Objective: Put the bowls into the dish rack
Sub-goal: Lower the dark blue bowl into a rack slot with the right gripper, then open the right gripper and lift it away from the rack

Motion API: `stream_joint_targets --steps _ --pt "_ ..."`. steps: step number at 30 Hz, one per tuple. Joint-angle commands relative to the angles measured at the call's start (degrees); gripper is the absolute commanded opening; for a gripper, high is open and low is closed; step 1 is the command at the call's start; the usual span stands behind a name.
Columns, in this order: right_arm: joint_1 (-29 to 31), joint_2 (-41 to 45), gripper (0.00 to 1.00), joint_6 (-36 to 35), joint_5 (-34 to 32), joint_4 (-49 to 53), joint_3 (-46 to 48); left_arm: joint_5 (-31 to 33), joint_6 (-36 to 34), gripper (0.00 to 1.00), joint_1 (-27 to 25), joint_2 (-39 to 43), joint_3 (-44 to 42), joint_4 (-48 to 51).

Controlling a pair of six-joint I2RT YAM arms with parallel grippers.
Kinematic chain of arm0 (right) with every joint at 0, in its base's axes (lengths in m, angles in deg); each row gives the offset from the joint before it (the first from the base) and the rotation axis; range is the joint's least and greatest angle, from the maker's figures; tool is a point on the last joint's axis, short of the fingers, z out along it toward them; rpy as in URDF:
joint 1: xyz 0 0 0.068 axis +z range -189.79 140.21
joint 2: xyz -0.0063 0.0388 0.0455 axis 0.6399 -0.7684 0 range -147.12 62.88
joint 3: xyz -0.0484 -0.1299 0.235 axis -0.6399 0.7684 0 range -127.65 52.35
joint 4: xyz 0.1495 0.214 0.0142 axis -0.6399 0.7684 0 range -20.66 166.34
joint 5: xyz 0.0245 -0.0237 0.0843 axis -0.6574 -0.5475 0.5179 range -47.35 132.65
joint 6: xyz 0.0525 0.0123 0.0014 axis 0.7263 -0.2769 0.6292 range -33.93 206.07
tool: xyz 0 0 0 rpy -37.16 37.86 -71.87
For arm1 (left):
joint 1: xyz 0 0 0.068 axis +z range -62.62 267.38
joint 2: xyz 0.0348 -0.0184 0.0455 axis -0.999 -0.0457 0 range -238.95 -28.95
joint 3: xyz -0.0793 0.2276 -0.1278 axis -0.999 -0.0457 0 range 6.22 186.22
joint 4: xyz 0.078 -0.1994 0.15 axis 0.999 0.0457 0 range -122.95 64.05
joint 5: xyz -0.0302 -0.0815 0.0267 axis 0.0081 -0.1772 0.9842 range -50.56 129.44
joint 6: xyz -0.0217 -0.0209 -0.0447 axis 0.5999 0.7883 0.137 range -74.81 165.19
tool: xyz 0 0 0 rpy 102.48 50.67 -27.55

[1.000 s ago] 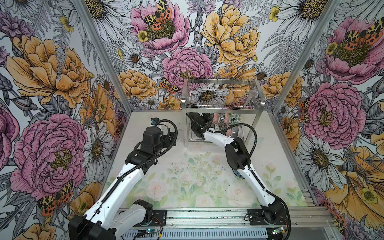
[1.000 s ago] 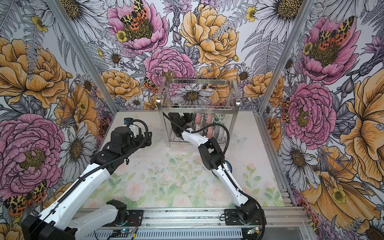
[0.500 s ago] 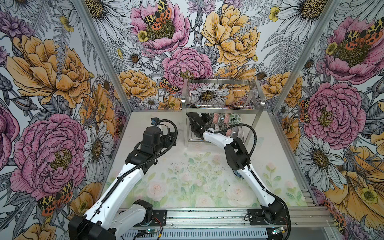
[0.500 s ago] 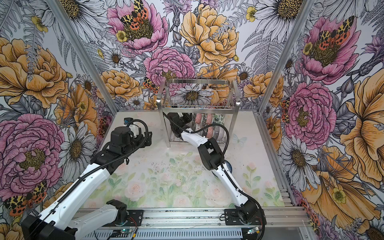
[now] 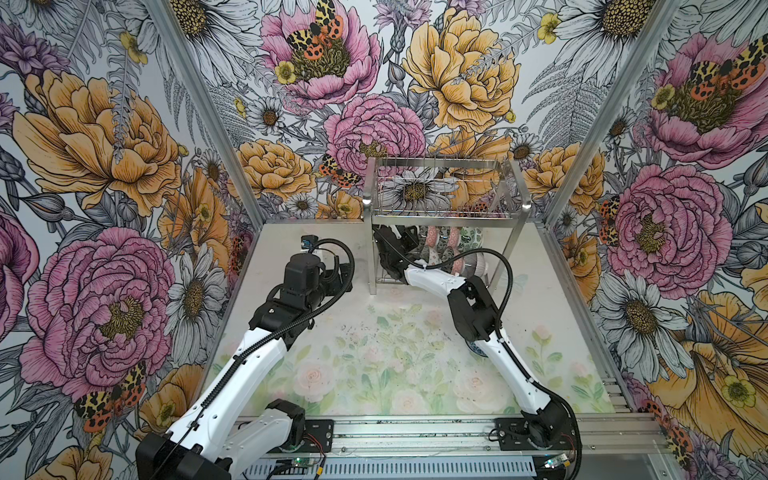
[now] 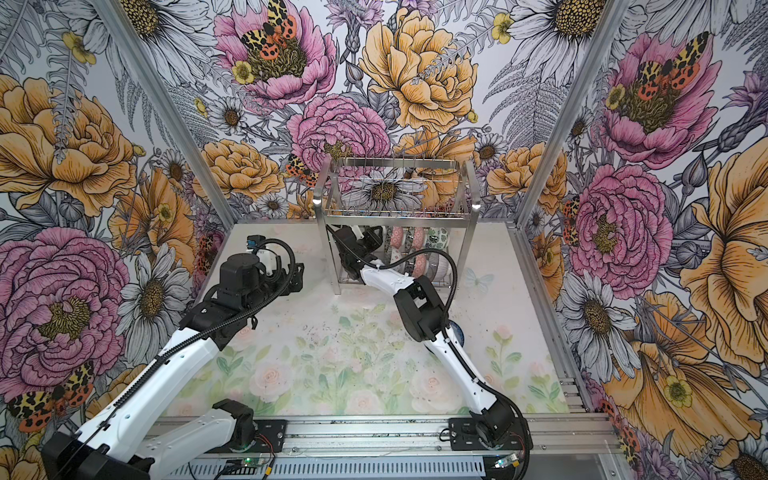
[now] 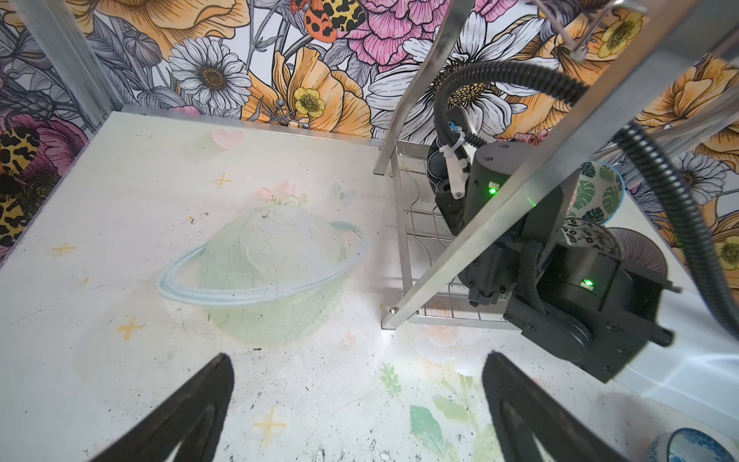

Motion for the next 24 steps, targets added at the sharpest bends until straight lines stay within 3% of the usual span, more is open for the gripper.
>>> stream_joint_targets --steps 1,17,24 --pt "0.9 4.4 0.49 1.3 2.5 0.7 2.9 -1.1 -0.2 0.99 0.5 1.2 -0.8 -1.4" --pt "1.2 14.2 0.91 3.9 8.0 1.1 12.5 -1.6 0.2 0.99 0.5 1.7 -0.6 -1.7" --pt "1.2 20.2 1.00 5.6 10.7 0.2 19.6 -1.5 0.3 0.99 0.4 1.8 -0.7 -1.5"
